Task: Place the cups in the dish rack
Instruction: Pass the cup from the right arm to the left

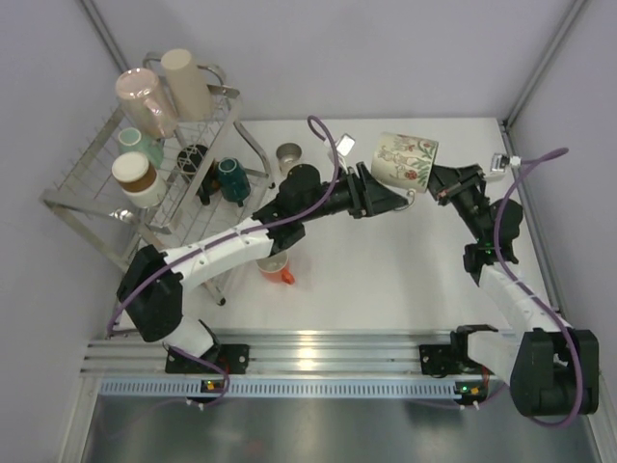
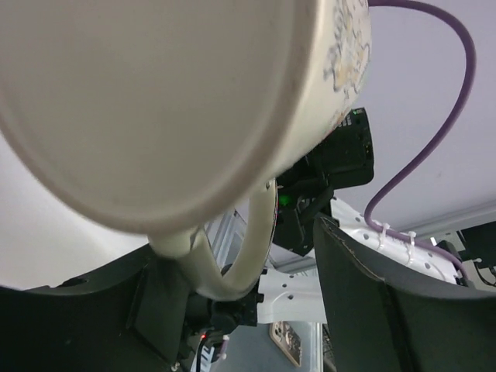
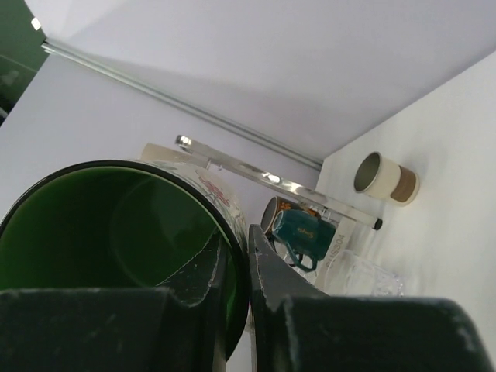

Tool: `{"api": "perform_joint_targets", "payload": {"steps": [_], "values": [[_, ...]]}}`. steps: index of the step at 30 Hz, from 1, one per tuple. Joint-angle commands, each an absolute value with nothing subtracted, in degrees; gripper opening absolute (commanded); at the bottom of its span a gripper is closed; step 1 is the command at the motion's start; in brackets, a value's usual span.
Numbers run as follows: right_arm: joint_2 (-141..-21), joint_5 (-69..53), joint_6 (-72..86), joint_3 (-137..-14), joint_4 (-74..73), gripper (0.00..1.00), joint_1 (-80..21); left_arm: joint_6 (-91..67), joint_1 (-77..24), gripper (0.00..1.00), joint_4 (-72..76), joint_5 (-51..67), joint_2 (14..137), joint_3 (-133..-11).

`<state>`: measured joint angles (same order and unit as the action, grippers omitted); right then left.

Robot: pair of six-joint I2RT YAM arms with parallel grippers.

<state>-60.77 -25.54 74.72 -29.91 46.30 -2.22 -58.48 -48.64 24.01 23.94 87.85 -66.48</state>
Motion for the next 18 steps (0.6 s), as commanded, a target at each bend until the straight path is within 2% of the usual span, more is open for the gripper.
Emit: {"api": "perform_joint_targets", "payload": {"steps": [1, 6, 8, 9, 10, 12, 17, 18], "values": [[-56.4, -25.0, 79.4, -29.8, 58.3, 0.0, -3.4, -59.7, -50.6, 0.66, 33.8, 21.7, 88.5, -66.4], [-53.2, -26.2, 80.0, -26.3, 58.3, 0.0, -3.3, -57.0, -53.3, 0.58, 36.7, 17.4, 86.7, -63.7], [-52.0, -26.0, 79.3, -24.4, 57.7, 0.0, -3.3, -55.3, -54.8, 0.47, 36.8, 14.3, 86.0, -63.3], [-51.8, -26.5, 79.0, -23.8, 57.5, 0.0, -3.3, -54.9, -55.3, 0.38, 37.0, 13.1, 85.6, -62.8], [-51.8, -26.9, 78.8, -23.3, 57.6, 0.0, -3.3, -53.7, -55.9, 0.21, 37.1, 12.2, 85.4, -62.9], [-51.9, -27.8, 78.0, -21.5, 58.6, 0.0, -3.3, -51.5, -58.0, 0.0, 37.1, 8.5, 85.3, -62.8], [-53.4, -29.7, 74.4, -17.4, 59.3, 0.01, -2.5, -47.5, -63.0, 0.0, 37.0, -3.8, 85.2, -60.7], [-53.9, -31.3, 73.7, -17.1, 59.4, 0.07, -2.3, -47.4, -63.5, 0.0, 36.9, -5.9, 85.3, -60.3]]}}
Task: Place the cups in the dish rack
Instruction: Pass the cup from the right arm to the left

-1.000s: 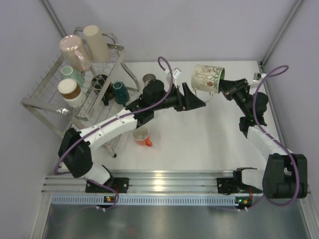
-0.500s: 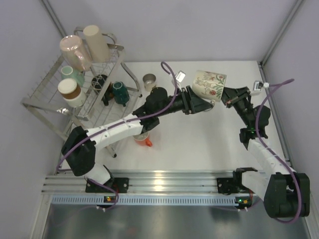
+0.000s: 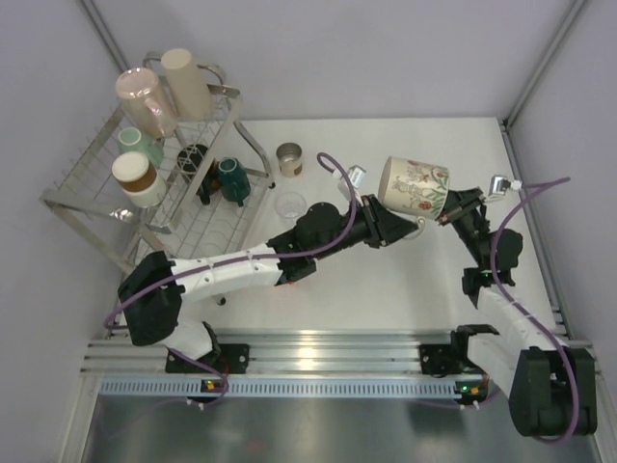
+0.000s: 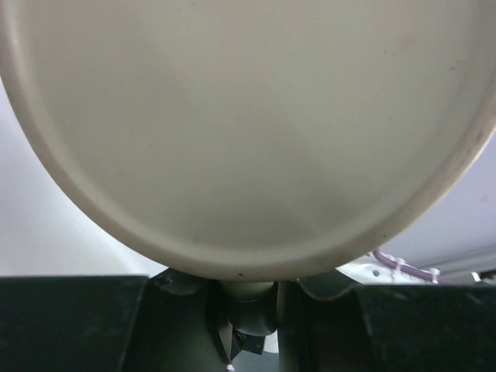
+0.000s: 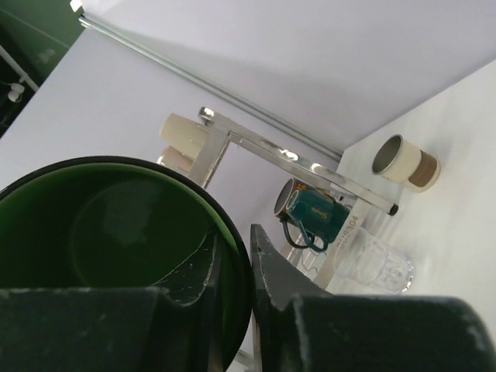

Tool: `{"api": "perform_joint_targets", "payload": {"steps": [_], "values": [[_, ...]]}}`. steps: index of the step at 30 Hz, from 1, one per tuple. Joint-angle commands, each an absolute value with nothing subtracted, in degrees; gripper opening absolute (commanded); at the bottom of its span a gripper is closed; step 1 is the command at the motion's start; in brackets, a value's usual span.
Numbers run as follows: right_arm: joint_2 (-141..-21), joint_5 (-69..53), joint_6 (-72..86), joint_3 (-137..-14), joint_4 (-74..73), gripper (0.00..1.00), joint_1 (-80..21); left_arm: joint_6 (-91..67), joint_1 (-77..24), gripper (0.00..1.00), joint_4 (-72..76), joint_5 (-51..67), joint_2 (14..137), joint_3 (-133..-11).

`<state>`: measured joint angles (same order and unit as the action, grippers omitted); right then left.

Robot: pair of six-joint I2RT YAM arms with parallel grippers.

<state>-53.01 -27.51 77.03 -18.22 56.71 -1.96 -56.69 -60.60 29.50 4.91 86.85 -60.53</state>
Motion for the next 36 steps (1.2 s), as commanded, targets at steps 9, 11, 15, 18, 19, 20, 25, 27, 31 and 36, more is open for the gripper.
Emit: {"api": "perform_joint_targets", "payload": {"steps": [9, 11, 15, 18, 19, 20, 25, 27, 31, 36], "values": [[-52.9, -37.1, 66.8, -15.5, 55.3, 0.38, 2.5, -46.4, -65.5, 0.0, 36.4, -19.9, 86.0, -58.4], [-51.3, -37.0, 64.3, -15.8, 50.8, 0.4, 3.6, -45.2, -65.5, 0.0, 36.3, -22.0, 86.0, -58.7], [-49.1, -36.8, 61.4, -15.9, 45.3, 0.43, 4.8, -44.8, -65.4, 0.0, 36.0, -25.7, 85.8, -58.9], [-48.3, -36.8, 59.9, -15.6, 43.1, 0.43, 5.5, -44.5, -65.4, 0.0, 36.1, -27.9, 85.8, -58.8], [-48.3, -37.0, 59.7, -15.3, 43.1, 0.43, 5.7, -43.6, -65.4, 0.0, 36.1, -28.4, 85.8, -58.7], [-48.3, -37.5, 59.6, -15.3, 43.0, 0.43, 5.9, -43.0, -65.4, 0.0, 36.0, -28.6, 85.8, -58.8], [-45.4, -37.8, 55.3, -17.0, 32.5, 0.43, 6.9, -41.0, -65.5, 0.0, 30.0, -34.6, 85.5, -59.7], [-43.6, -36.4, 53.7, -17.5, 28.7, 0.43, 7.2, -40.3, -65.5, 0.0, 27.3, -37.7, 85.6, -60.6], [-40.3, -35.3, 50.6, -18.5, 22.3, 0.43, 7.5, -41.4, -65.6, 0.0, 20.3, -50.0, 86.3, -61.0], [-39.8, -35.4, 49.6, -19.6, 19.9, 0.43, 7.6, -49.4, -65.7, 0.0, 4.8, -57.5, 89.1, -68.7]]}}
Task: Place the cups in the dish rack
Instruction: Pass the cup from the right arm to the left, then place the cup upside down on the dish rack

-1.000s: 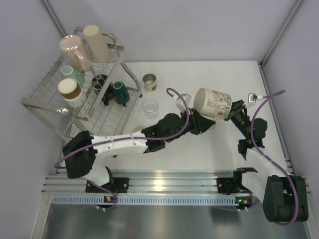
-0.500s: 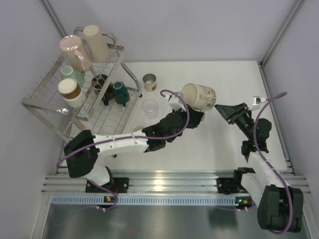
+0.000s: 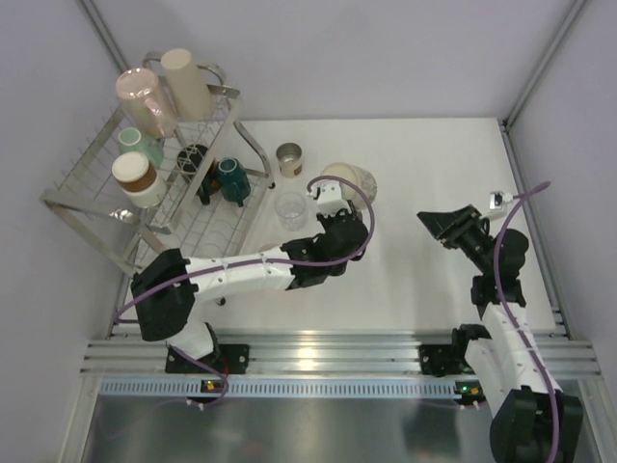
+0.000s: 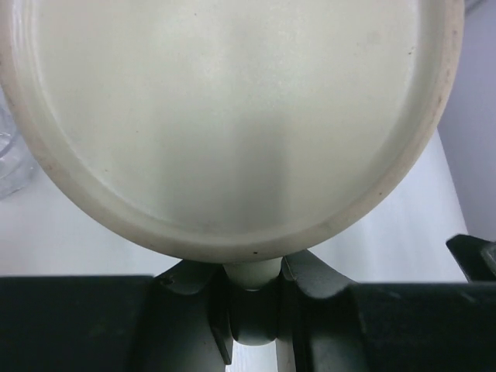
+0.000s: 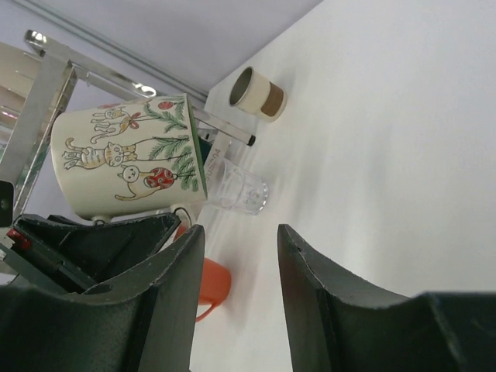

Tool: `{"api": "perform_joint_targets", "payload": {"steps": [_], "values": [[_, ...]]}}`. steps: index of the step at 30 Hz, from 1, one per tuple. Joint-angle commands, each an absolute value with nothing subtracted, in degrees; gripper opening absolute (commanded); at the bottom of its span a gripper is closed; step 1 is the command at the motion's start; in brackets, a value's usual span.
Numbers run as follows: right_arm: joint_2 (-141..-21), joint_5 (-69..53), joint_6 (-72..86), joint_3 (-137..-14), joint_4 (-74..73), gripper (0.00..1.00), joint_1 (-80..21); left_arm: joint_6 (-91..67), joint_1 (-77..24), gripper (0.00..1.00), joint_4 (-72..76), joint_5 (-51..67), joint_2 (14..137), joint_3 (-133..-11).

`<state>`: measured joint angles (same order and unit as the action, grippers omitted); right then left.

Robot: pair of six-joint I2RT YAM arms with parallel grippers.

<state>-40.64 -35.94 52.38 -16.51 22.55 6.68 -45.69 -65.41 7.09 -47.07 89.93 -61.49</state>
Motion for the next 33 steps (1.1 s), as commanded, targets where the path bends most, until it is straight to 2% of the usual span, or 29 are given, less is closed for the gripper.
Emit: {"api": "perform_joint_targets", "payload": {"steps": [1, 12, 16, 21, 33], "values": [[-39.7, -35.5, 49.6, -19.7, 19.8, 0.43, 7.7, -50.4, -65.8, 0.0, 3.6, -58.6, 89.3, -69.0], [-38.5, -35.2, 49.0, -19.2, 18.5, 0.43, 7.7, -76.1, -66.0, 0.0, -20.8, -74.4, 86.2, -70.5], [-38.4, -35.2, 48.6, -19.1, 18.2, 0.43, 7.8, -85.8, -63.8, 0.0, -34.8, -73.9, 87.4, -72.9], [-38.3, -35.2, 47.6, -19.6, 17.2, 0.43, 7.8, -94.9, -59.7, 0.0, -43.9, -71.5, 87.1, -72.6], [-38.2, -33.9, 46.8, -19.0, 17.4, 0.43, 7.8, -98.9, -47.9, 0.0, -53.0, -65.3, 81.0, -64.9]]}}
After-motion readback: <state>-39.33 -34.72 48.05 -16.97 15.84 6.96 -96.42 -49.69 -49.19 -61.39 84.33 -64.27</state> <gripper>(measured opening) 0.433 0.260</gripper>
